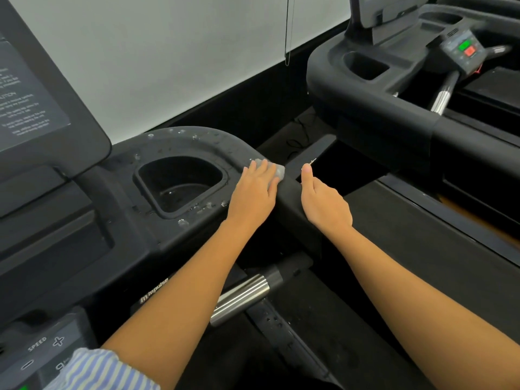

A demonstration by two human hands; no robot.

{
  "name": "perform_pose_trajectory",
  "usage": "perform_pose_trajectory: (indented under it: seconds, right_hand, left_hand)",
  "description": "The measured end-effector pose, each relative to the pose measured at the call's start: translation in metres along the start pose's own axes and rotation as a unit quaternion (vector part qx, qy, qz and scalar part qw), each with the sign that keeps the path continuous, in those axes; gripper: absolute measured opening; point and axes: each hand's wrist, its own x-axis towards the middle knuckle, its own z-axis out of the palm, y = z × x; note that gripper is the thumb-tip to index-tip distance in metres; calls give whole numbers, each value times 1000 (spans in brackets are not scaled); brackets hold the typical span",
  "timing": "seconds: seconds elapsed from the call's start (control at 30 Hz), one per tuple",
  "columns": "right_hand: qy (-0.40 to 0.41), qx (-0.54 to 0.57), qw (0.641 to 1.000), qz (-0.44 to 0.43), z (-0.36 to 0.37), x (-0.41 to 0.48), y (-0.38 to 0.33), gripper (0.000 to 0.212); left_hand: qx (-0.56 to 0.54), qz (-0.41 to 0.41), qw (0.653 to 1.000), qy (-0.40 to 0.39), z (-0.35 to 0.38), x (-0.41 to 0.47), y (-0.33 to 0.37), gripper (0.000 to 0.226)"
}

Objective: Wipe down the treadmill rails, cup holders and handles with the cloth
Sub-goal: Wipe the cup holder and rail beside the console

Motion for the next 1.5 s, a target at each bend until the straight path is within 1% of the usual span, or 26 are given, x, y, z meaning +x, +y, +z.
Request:
perform_pose_trajectory:
  seconds: [0.1,0.2,0.37,0.43,0.5,0.57,0.63,0.7,0.8,0.93,1.0,1.07,1.17,1.27,1.3,1.37,1.4,1.43,1.47,1.5]
  right_hand:
    - [7,-15,1000,-21,0,-1,0,59]
    - [9,-9,1000,-17,0,0,0,63]
    - [11,-5,1000,2,0,1,2,71]
    - [13,-6,1000,3,1,1,1,71]
    - [17,-8,1000,2,3,2,1,72]
    - [25,-13,1000,-4,3,3,2,69]
    - [22,-25,999,-20,4,2,2,63]
    - [20,-27,999,-26,4,2,2,62]
    - [11,-19,1000,-9,5,1,1,66]
    - [8,-32,999,-10,5,1,1,67]
    - [11,-34,999,-14,7,2,2,66]
    - [15,-34,999,-21,8,3,3,66]
    - [14,-32,999,-27,7,3,4,64]
    - [14,-36,999,-34,8,5,5,64]
    - [13,-35,999,-35,9,5,5,64]
    - [9,-35,999,-35,9,6,5,64]
    - [8,-35,999,-36,9,6,5,63]
    - [8,-34,999,-37,9,6,5,63]
    - [10,-34,999,-39,9,6,5,62]
    - [13,-33,999,-41,10,6,5,62]
  left_hand:
    - [-29,38,999,9,4,-11,7,37]
    - [-15,30,999,5,2,-3,6,35]
    - [44,-20,999,-4,-10,23,-11,35]
    - [66,-57,996,10,-8,27,-14,36]
    - [79,-92,992,42,2,21,-5,36]
    - [63,-85,993,60,14,7,9,35]
    - [31,-44,997,55,22,-8,19,35]
    - [9,-24,999,45,20,-9,18,35]
    - [-1,-34,999,23,11,7,5,38]
    - [-6,-74,997,-19,2,29,-18,42]
    - [-29,-86,996,-5,2,26,-20,42]
    - [-89,-89,991,50,5,11,-12,39]
    - [-228,-95,963,108,13,-23,12,34]
    - [-339,-167,908,180,17,-57,32,29]
    - [-358,-184,891,211,17,-64,36,27]
    - [-363,-212,867,266,18,-68,36,24]
    - [-368,-245,851,282,19,-66,33,22]
    - [-387,-298,824,287,21,-62,31,19]
    - [-420,-362,783,282,22,-57,31,16]
    - [-462,-422,732,269,25,-52,32,14]
